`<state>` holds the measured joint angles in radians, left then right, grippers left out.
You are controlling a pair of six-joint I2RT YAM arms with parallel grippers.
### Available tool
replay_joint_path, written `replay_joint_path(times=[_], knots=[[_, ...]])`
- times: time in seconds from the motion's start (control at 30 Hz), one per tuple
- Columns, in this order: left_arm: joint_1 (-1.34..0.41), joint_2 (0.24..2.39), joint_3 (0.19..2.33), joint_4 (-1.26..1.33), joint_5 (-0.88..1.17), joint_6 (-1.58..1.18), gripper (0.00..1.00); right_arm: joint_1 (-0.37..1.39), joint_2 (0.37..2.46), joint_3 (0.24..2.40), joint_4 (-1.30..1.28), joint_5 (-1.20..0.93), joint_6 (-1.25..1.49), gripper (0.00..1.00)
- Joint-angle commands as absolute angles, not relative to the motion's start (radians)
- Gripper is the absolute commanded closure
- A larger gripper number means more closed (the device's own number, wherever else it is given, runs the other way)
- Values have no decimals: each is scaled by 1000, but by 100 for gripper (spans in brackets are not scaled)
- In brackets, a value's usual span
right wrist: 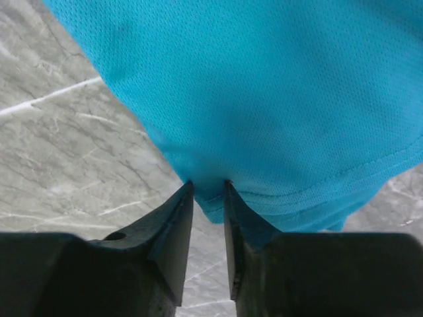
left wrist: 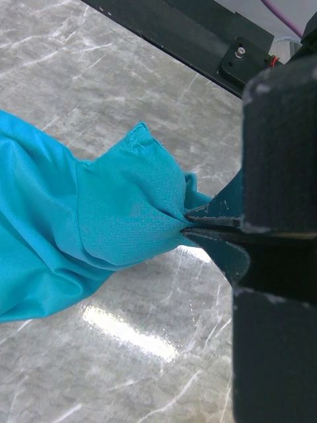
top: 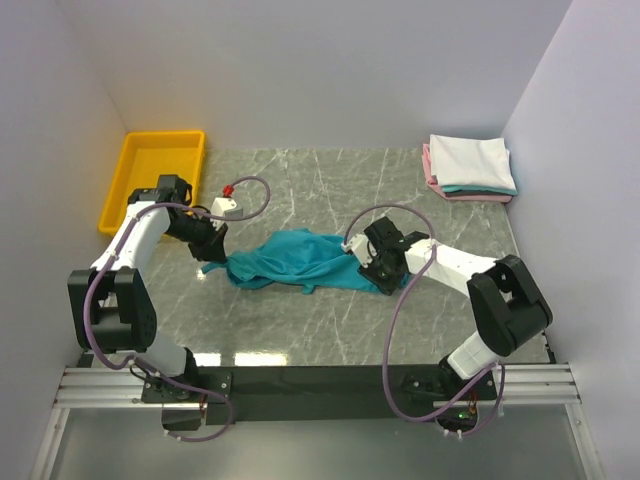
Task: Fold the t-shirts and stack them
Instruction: Flatten the tshirt out
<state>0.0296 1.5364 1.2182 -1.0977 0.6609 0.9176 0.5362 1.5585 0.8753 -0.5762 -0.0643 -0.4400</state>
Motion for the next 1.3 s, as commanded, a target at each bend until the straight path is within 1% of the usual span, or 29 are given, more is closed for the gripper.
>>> replay_joint_path(times=[0.0,0.13,0.23,0.27,0.33,0.37,0.4,0.5,0.6,0.63,0.7,0.73,0.83,0.87,0.97,1.07,1.17,1.2,1.27], knots=[[34,1540,1235,-1074,667,907,99,548,1584,862,-526,-69,-425,66],[35,1548,1232,-1069,666,907,99,548,1609,856,-534,-107,-426,61],[41,1551,1235,-1066,669,905,99,548,1608,844,-546,-126,-431,61],[43,1554,1236,-1063,670,902,99,546,1609,839,-548,-123,-434,66],[48,1555,1252,-1058,679,891,99,548,1606,835,-551,-91,-445,83],[55,1555,1264,-1057,686,875,99,546,1597,841,-557,-72,-449,96],[60,1555,1281,-1068,701,870,99,539,1560,848,-572,-55,-459,100],[81,1549,1374,-1040,701,806,99,487,1453,935,-644,-3,-486,100],[94,1528,1477,-973,687,718,99,402,1372,1099,-713,32,-523,100],[95,1519,1512,-950,677,697,99,376,1364,1192,-727,34,-531,100],[94,1491,1531,-896,664,631,99,339,1348,1277,-752,40,-555,100],[94,1482,1539,-823,637,609,99,313,1345,1340,-752,47,-561,100],[94,1457,1554,-729,585,531,99,288,1339,1414,-732,86,-581,100],[94,1447,1558,-668,539,497,99,285,1339,1449,-723,95,-586,100],[95,1442,1586,-617,493,482,99,265,1335,1509,-671,136,-588,100],[94,1457,1624,-672,524,541,99,244,1335,1557,-649,155,-581,100],[95,1485,1638,-825,623,647,99,232,1341,1591,-664,147,-574,100],[94,1492,1626,-935,674,676,99,232,1342,1592,-675,141,-571,100],[81,1497,1571,-1018,695,766,99,230,1338,1562,-701,114,-569,100]])
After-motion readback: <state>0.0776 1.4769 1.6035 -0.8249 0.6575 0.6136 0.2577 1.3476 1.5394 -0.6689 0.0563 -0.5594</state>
